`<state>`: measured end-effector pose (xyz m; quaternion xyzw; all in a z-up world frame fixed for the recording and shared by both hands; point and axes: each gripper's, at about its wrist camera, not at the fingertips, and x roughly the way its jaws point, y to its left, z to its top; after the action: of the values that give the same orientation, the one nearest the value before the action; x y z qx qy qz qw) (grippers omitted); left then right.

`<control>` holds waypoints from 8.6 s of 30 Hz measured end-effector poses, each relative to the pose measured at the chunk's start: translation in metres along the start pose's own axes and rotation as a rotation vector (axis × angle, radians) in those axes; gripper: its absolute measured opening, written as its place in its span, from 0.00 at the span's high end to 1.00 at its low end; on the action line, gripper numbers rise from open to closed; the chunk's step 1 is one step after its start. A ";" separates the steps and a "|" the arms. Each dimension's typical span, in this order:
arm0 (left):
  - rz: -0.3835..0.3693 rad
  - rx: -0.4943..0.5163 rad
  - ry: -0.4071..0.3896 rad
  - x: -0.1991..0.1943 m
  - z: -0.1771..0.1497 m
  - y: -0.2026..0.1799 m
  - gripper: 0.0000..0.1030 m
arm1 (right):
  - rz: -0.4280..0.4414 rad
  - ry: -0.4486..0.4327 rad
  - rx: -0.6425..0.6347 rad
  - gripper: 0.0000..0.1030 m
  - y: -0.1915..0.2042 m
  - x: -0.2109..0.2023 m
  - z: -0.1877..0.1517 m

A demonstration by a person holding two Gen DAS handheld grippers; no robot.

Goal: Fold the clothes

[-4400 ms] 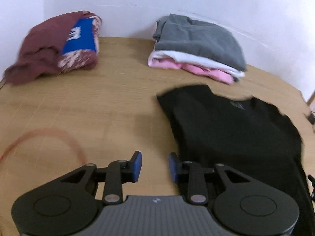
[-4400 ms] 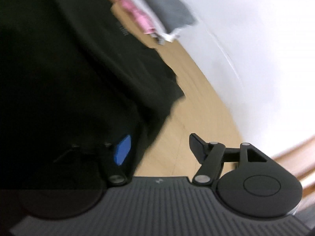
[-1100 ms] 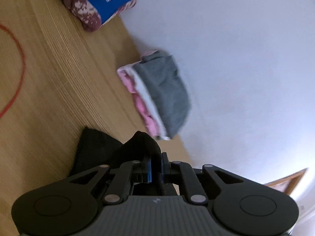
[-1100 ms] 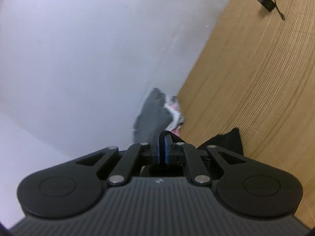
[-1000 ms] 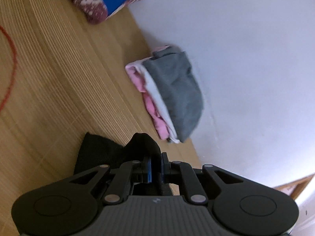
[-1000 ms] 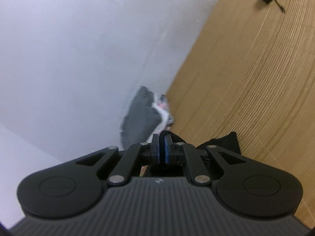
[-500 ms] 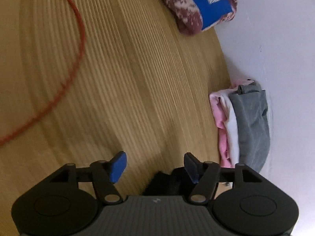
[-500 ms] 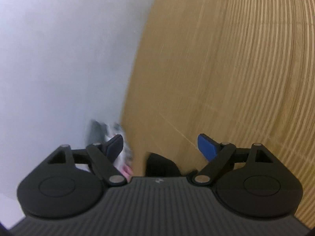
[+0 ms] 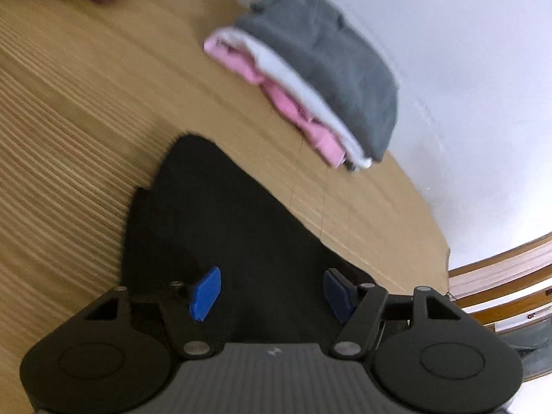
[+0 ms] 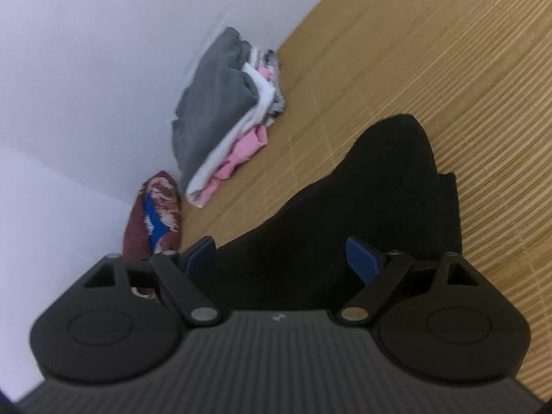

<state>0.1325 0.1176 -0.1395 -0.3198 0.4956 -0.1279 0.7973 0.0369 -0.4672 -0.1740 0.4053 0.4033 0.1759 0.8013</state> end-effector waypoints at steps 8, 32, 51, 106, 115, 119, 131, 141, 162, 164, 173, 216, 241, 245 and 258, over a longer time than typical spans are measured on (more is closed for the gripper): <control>0.038 -0.121 0.040 0.051 0.029 0.001 0.30 | -0.188 -0.207 0.073 0.19 -0.013 0.005 0.026; 0.295 0.217 0.031 -0.089 -0.100 0.063 0.28 | -0.197 0.139 -1.631 0.19 0.141 0.005 -0.262; 0.488 1.429 0.185 -0.078 -0.167 0.043 0.17 | -0.677 0.300 -1.866 0.20 0.042 -0.051 -0.209; -0.012 1.574 0.727 0.057 0.010 -0.065 0.71 | -0.050 1.186 -1.108 0.83 0.055 0.121 0.065; -0.004 1.025 0.593 0.076 0.087 -0.021 0.00 | -0.261 0.867 -0.802 0.51 0.025 0.140 0.126; 0.016 0.672 0.333 0.021 0.108 0.034 0.16 | -0.531 0.394 -0.606 0.46 0.022 0.069 0.144; -0.209 0.516 -0.018 0.007 -0.001 -0.038 0.29 | -0.337 -0.029 -0.722 0.51 0.129 0.115 -0.089; -0.031 0.308 0.010 0.028 0.024 -0.018 0.58 | -0.410 -0.045 -0.615 0.52 0.081 0.083 -0.058; -0.263 1.196 0.285 0.042 -0.075 -0.242 0.12 | -0.466 -0.356 -0.027 0.25 -0.043 -0.138 -0.132; -0.218 1.351 0.363 0.079 -0.083 -0.281 0.10 | -0.475 -0.353 -0.067 0.26 -0.035 -0.138 -0.141; -0.150 2.037 0.728 0.201 -0.130 -0.331 0.23 | -0.547 -0.342 -0.122 0.23 -0.023 -0.101 -0.159; -0.022 1.750 0.200 -0.019 0.063 -0.003 0.15 | -0.360 0.450 -1.171 0.57 0.259 0.123 -0.279; 0.331 0.739 0.051 -0.055 -0.096 -0.029 0.35 | 0.154 0.264 -0.896 0.41 0.180 0.128 -0.055; 0.425 0.784 0.019 -0.058 -0.111 -0.017 0.24 | 0.020 0.471 -0.964 0.36 0.181 0.208 -0.091; 0.474 0.784 0.043 -0.062 -0.120 -0.010 0.17 | -0.036 0.297 -0.778 0.31 0.126 0.164 -0.024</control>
<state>-0.0001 0.0964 -0.1259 0.1309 0.4857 -0.1263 0.8550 0.1246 -0.2783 -0.1654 0.0355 0.4251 0.3575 0.8308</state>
